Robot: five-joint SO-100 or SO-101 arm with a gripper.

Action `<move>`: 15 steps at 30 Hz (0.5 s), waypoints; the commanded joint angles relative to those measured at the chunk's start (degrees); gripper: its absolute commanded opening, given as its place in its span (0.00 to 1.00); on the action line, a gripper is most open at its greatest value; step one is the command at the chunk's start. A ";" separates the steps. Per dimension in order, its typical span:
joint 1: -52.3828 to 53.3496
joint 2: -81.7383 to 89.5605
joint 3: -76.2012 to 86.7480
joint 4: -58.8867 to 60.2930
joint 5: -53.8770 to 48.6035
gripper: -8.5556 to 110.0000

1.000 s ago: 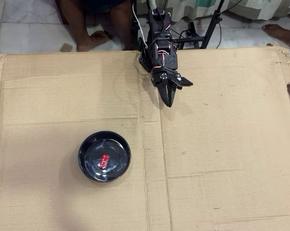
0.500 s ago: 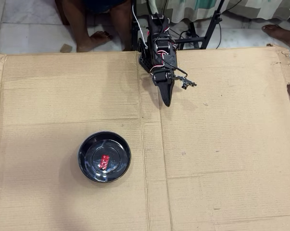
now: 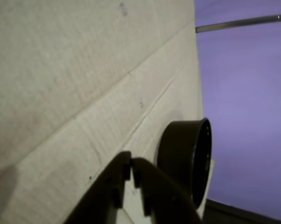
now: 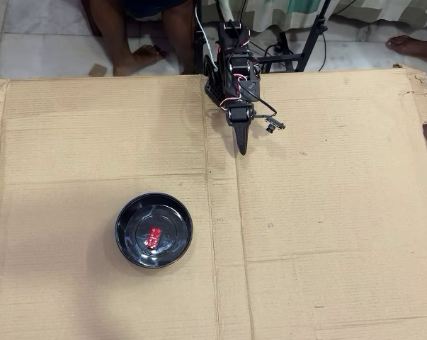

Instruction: Grasp a lego block and put it in the bin.

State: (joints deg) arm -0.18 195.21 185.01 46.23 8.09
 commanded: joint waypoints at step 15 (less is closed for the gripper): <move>0.35 0.79 0.70 8.61 -2.81 0.07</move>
State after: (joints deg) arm -0.18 195.21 185.01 54.58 5.62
